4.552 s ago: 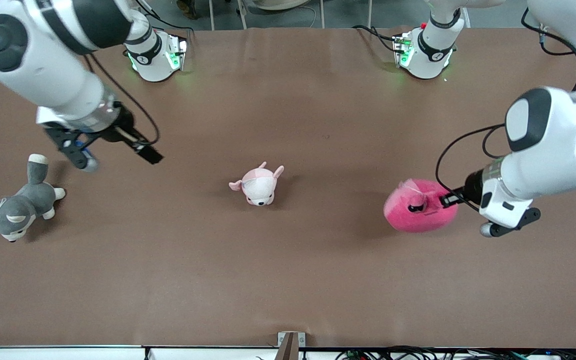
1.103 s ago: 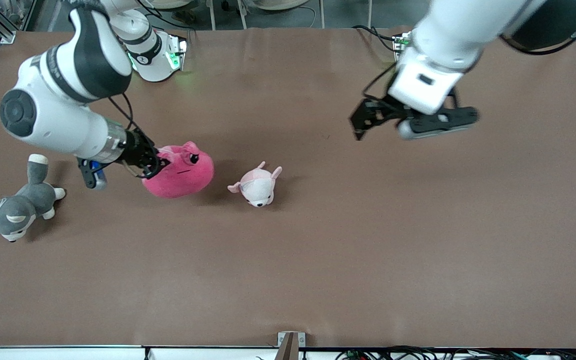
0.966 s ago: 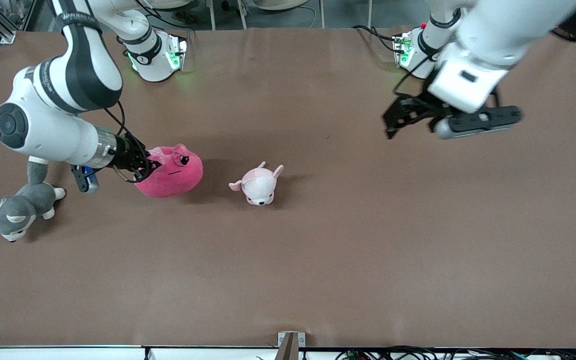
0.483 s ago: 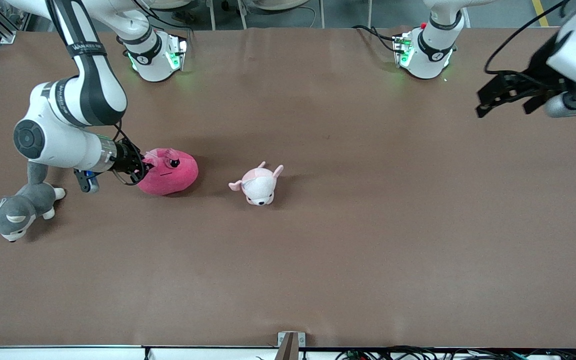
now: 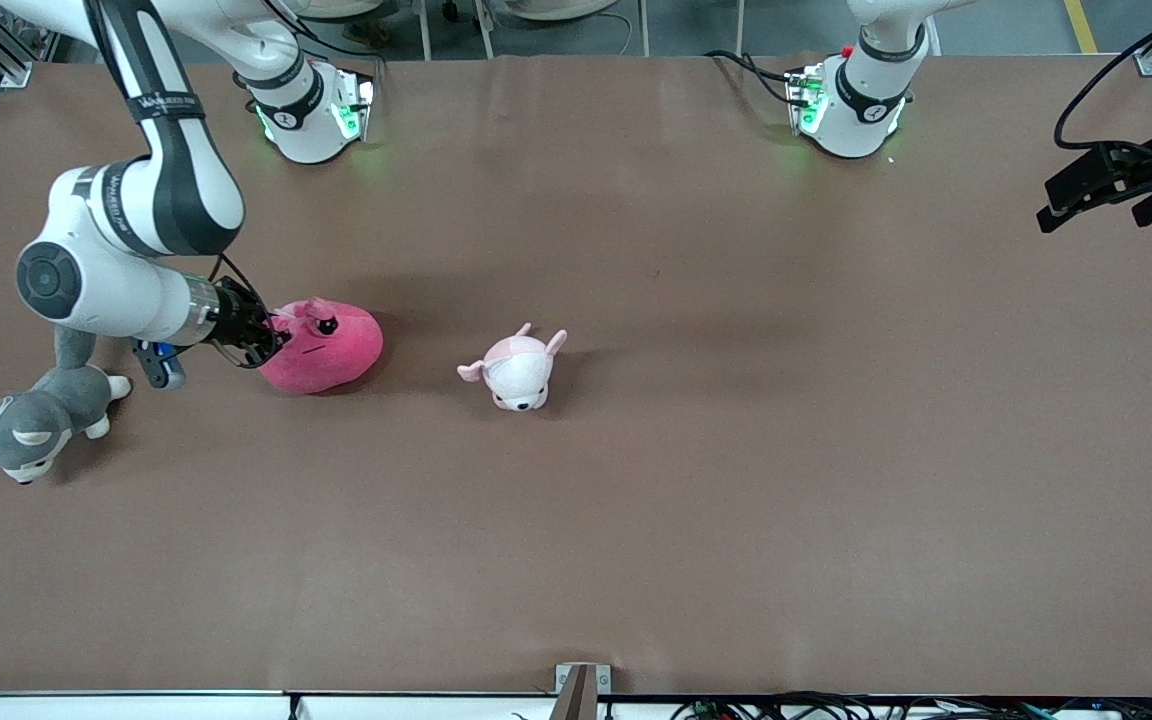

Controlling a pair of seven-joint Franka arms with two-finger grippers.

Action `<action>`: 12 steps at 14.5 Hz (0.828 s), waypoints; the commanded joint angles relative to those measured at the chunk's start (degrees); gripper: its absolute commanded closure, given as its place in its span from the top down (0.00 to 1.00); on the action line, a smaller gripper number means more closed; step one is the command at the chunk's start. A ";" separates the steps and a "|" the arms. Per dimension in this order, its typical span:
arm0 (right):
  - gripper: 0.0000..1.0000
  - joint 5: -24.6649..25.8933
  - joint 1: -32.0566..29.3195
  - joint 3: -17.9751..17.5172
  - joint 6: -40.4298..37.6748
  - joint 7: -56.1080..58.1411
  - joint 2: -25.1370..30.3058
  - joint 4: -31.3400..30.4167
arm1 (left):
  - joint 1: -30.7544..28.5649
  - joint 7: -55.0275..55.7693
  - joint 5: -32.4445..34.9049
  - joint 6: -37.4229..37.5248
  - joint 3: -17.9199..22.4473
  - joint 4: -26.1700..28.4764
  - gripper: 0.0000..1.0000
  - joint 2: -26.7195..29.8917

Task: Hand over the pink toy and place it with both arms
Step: 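Lower the pink toy beside the white pig and open the right gripper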

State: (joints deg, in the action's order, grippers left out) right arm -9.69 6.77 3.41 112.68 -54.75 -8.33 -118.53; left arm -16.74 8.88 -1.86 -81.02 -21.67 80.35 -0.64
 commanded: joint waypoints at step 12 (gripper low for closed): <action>1.00 11.36 -8.96 -1.13 -16.87 55.81 1.04 25.96 | -0.05 0.00 4.06 -4.41 -0.56 0.07 1.00 -1.12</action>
State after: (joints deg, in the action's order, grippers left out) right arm 0.07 -1.27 3.04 98.45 -0.85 -7.31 -96.22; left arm -16.52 8.97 1.42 -85.32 -22.11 80.86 -2.04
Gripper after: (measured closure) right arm 0.000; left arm 0.000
